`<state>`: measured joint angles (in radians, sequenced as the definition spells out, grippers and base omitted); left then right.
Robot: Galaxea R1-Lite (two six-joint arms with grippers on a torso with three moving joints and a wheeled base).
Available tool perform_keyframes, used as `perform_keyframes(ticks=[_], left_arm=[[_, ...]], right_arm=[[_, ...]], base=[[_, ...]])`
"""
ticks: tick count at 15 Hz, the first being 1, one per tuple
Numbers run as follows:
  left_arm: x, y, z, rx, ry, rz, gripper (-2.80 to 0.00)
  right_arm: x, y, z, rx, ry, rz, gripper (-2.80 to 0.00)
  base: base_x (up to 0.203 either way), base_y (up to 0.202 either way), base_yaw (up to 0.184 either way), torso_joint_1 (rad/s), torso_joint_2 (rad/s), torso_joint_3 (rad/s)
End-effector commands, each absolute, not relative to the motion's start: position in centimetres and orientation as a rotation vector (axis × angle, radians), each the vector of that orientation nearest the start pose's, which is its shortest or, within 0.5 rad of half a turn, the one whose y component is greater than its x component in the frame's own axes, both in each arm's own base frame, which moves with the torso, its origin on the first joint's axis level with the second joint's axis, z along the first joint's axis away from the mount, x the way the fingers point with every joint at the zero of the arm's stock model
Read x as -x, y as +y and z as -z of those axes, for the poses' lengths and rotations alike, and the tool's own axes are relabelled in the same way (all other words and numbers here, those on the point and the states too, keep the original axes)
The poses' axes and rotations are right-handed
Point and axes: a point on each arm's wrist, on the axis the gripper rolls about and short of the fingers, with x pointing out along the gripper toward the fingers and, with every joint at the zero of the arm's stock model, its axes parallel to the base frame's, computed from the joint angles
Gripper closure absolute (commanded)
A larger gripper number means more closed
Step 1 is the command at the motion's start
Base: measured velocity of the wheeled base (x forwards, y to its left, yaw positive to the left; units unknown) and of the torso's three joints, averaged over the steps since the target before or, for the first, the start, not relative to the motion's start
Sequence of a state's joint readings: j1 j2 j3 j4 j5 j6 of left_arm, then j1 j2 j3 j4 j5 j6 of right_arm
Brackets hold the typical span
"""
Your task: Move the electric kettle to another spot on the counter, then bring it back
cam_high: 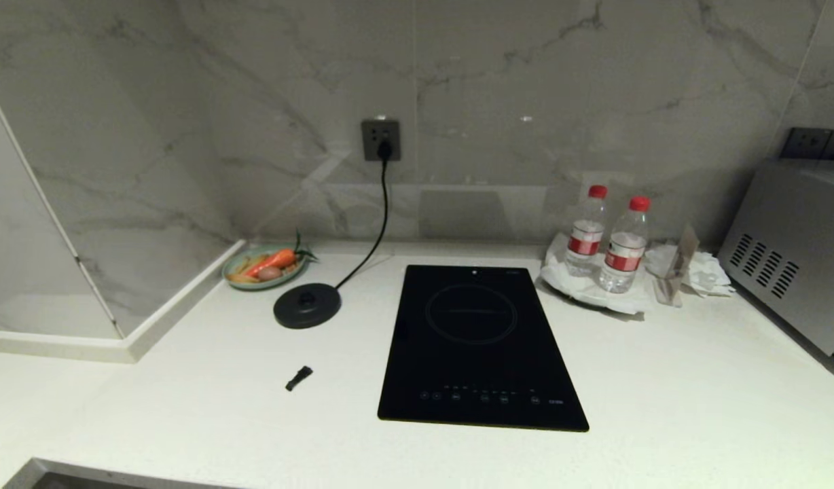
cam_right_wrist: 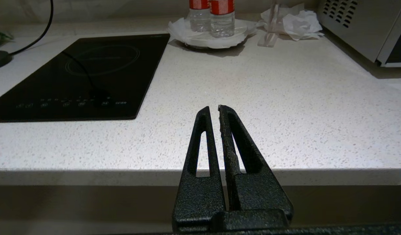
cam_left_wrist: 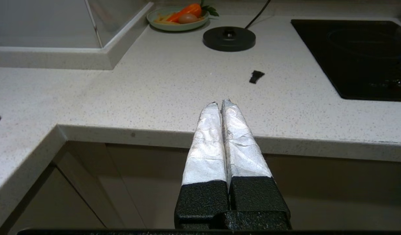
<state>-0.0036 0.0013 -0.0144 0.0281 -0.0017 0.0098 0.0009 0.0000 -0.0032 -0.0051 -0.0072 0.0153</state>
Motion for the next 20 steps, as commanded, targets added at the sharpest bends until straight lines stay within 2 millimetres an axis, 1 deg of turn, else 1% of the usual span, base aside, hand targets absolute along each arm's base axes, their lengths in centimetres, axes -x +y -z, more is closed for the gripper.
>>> perform_keyframes(ticks=[1, 7, 13, 20], left_arm=[[2.37, 0.01, -7.70, -0.009, 0.015, 0.007, 0.00], [2.37, 0.01, -7.73, 0.000, 0.012, 0.008, 0.00], [2.37, 0.01, -7.73, 0.005, 0.012, 0.008, 0.00], [2.37, 0.01, -7.73, 0.008, 0.012, 0.008, 0.00]], right_arm=[[2.29, -0.02, -7.68, -0.015, -0.006, 0.006, 0.00], [2.29, -0.02, -7.68, -0.015, -0.006, 0.006, 0.00], [2.29, -0.02, -7.68, -0.015, -0.006, 0.006, 0.00], [2.30, -0.02, -7.69, -0.008, -0.009, 0.005, 0.00]], base=[[0.000, 0.000, 0.000, -0.128, 0.36, 0.212], [0.000, 0.000, 0.000, -0.143, 0.41, 0.268], [0.000, 0.000, 0.000, -0.155, 0.53, 0.375], [0.000, 0.000, 0.000, -0.093, 0.49, 0.390]])
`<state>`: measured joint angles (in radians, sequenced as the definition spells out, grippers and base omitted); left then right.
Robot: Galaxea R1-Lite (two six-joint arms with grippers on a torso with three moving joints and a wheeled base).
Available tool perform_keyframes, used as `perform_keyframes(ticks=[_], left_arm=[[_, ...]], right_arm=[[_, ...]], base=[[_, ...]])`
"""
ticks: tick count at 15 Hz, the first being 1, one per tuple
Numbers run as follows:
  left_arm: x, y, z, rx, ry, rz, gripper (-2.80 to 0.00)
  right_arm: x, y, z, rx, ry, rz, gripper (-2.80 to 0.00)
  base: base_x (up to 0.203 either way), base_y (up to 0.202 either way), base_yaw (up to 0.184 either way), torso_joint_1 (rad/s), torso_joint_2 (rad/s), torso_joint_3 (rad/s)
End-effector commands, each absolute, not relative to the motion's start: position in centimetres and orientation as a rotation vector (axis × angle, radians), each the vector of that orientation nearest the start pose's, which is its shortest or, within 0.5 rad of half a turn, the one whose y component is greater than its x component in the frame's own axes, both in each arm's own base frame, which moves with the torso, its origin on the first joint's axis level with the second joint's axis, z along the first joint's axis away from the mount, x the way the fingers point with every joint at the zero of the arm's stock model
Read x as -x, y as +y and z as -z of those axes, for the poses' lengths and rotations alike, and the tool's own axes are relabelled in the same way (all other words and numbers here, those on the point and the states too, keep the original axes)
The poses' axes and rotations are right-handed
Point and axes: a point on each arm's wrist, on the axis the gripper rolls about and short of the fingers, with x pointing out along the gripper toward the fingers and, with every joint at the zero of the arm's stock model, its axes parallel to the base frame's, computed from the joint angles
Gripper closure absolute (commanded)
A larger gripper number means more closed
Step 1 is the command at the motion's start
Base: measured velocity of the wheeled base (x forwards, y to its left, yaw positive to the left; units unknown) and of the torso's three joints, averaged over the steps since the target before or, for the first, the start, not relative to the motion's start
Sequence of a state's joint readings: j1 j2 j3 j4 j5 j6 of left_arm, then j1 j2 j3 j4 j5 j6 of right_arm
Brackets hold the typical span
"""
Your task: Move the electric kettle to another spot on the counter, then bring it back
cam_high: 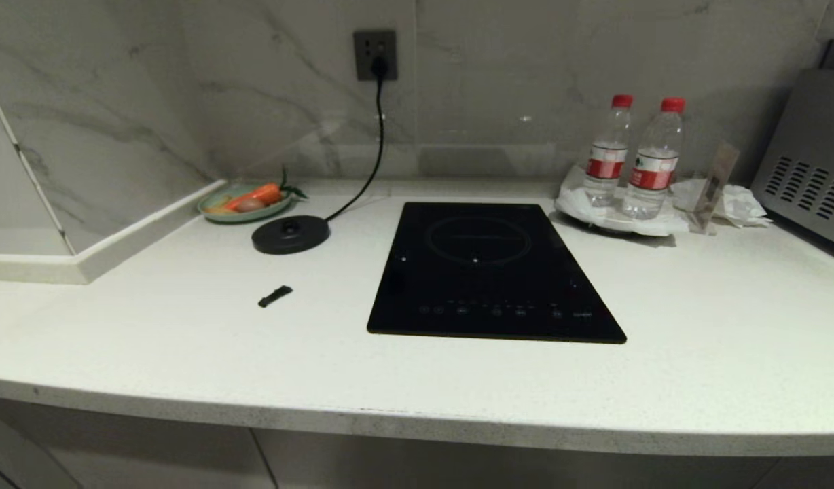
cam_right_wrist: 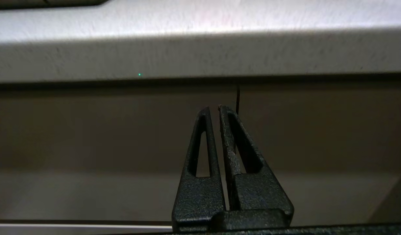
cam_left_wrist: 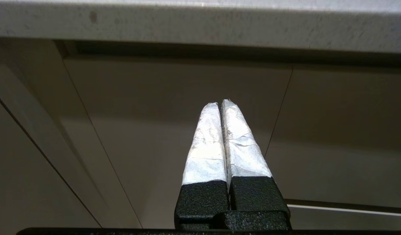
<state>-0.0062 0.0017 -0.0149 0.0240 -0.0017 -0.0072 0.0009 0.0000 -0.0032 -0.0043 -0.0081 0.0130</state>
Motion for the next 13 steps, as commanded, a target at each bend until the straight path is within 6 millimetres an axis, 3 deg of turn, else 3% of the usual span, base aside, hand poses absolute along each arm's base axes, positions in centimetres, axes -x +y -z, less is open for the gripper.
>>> perform_keyframes(ticks=[1, 5, 13], left_arm=[[2.37, 0.01, -7.73, 0.008, 0.012, 0.008, 0.00], [2.37, 0.01, -7.73, 0.008, 0.012, 0.008, 0.00], [2.37, 0.00, -7.73, 0.008, 0.012, 0.004, 0.00]], right_arm=[[2.29, -0.01, -7.68, -0.003, -0.011, 0.006, 0.00], [2.29, -0.02, -7.68, -0.002, -0.011, 0.005, 0.00], [2.30, -0.02, -7.66, -0.003, -0.006, 0.005, 0.00]], base=[[0.000, 0.000, 0.000, -0.051, 0.46, 0.403], [0.000, 0.000, 0.000, -0.021, 0.16, 0.141], [0.000, 0.000, 0.000, 0.000, 0.00, 0.005]])
